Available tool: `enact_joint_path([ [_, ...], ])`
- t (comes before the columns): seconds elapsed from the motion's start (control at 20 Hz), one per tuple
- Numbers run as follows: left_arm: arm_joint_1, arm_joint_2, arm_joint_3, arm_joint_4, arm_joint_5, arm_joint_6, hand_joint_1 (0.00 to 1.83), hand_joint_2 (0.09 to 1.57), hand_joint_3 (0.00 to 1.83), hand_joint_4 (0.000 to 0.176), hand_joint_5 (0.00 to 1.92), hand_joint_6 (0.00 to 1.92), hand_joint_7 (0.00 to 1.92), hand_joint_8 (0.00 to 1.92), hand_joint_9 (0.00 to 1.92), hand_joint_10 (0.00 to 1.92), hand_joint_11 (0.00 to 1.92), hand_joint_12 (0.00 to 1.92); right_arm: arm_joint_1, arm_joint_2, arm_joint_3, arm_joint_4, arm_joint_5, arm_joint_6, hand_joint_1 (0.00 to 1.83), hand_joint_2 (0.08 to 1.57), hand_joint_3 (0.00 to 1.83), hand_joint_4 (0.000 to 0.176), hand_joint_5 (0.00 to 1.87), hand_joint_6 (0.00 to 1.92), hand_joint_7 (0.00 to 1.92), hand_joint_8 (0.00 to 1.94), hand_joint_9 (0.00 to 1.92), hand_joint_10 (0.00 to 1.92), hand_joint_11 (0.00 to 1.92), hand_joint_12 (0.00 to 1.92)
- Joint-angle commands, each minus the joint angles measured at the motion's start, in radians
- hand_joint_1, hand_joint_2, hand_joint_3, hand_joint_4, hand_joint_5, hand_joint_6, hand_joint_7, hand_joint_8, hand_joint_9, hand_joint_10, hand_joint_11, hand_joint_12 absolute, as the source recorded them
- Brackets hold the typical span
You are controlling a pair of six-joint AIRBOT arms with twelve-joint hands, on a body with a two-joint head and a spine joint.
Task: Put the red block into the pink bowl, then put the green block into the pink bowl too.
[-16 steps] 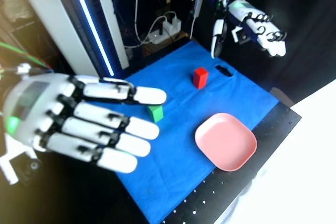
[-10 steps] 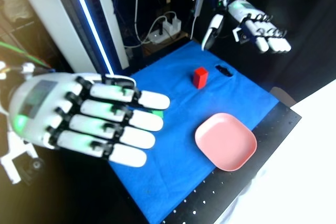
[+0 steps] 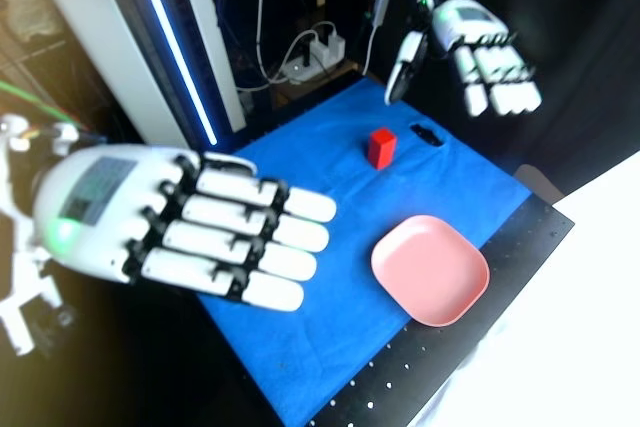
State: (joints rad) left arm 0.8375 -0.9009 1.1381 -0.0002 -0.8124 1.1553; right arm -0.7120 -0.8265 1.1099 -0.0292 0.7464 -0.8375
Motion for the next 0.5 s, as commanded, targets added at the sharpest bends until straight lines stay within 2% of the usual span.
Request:
enact_joint_path([
  [0.0, -0.021, 0.004, 0.004, 0.015, -0.069, -0.002, 0.49, 0.81, 0.00, 0.108, 0.00, 0.00, 0.00, 0.00, 0.00, 0.00, 0.00, 0.00, 0.030, 0.002, 0.002, -0.010, 0.086, 0.008, 0.54, 0.84, 0.03, 0.000, 0.00, 0.00, 0.00, 0.00, 0.00, 0.00, 0.00, 0.00],
  [0.05, -0.030, 0.004, 0.004, 0.034, -0.046, -0.002, 0.51, 0.82, 0.00, 0.090, 0.00, 0.00, 0.00, 0.00, 0.00, 0.00, 0.00, 0.00, 0.042, 0.001, 0.002, -0.032, 0.062, 0.011, 0.58, 0.83, 0.02, 0.007, 0.00, 0.00, 0.00, 0.00, 0.00, 0.00, 0.00, 0.00],
  [0.1, -0.046, 0.006, 0.003, 0.080, 0.001, -0.002, 0.55, 0.83, 0.00, 0.063, 0.00, 0.00, 0.00, 0.00, 0.00, 0.00, 0.00, 0.00, 0.072, -0.004, 0.002, -0.078, 0.015, 0.015, 0.64, 0.81, 0.01, 0.053, 0.00, 0.00, 0.00, 0.00, 0.00, 0.00, 0.00, 0.00],
  [0.15, -0.053, 0.008, -0.001, 0.107, 0.025, -0.002, 0.54, 0.83, 0.01, 0.011, 0.00, 0.00, 0.00, 0.00, 0.00, 0.00, 0.00, 0.00, 0.088, -0.009, 0.002, -0.105, -0.010, 0.016, 0.61, 0.79, 0.00, 0.065, 0.00, 0.00, 0.00, 0.00, 0.00, 0.00, 0.00, 0.00],
  [0.2, -0.060, 0.011, -0.007, 0.142, 0.055, -0.002, 0.53, 0.84, 0.01, 0.000, 0.00, 0.00, 0.00, 0.00, 0.02, 0.01, 0.01, 0.01, 0.098, -0.014, 0.002, -0.130, -0.027, 0.019, 0.58, 0.77, 0.00, 0.027, 0.00, 0.00, 0.00, 0.00, 0.00, 0.00, 0.00, 0.00],
  [0.25, -0.070, 0.012, -0.011, 0.173, 0.077, -0.002, 0.52, 0.83, 0.00, 0.000, 0.00, 0.00, 0.00, 0.00, 0.04, 0.02, 0.05, 0.03, 0.099, -0.017, 0.002, -0.144, -0.029, 0.027, 0.61, 0.76, 0.00, 0.023, 0.00, 0.00, 0.00, 0.00, 0.00, 0.00, 0.00, 0.00],
  [0.3, -0.083, 0.012, -0.016, 0.200, 0.100, -0.002, 0.52, 0.81, 0.00, 0.000, 0.00, 0.00, 0.00, 0.00, 0.03, 0.01, 0.04, 0.02, 0.099, -0.018, 0.002, -0.154, -0.029, 0.040, 0.62, 0.75, 0.00, 0.001, 0.00, 0.00, 0.01, 0.00, 0.00, 0.00, 0.00, 0.00],
  [0.35, -0.096, 0.016, -0.025, 0.234, 0.122, -0.002, 0.53, 0.81, 0.00, 0.000, 0.00, 0.00, 0.03, 0.01, 0.08, 0.02, 0.10, 0.05, 0.099, -0.020, 0.002, -0.163, -0.029, 0.052, 0.59, 0.73, 0.00, 0.020, 0.00, 0.00, 0.01, 0.00, 0.00, 0.00, 0.00, 0.00],
  [0.45, -0.096, 0.022, -0.034, 0.245, 0.122, -0.005, 0.57, 0.81, 0.00, 0.000, 0.00, 0.00, 0.03, 0.01, 0.07, 0.02, 0.08, 0.05, 0.099, -0.022, 0.002, -0.168, -0.032, 0.055, 0.59, 0.73, 0.00, 0.026, 0.00, 0.00, 0.01, 0.00, 0.00, 0.00, 0.00, 0.00],
])
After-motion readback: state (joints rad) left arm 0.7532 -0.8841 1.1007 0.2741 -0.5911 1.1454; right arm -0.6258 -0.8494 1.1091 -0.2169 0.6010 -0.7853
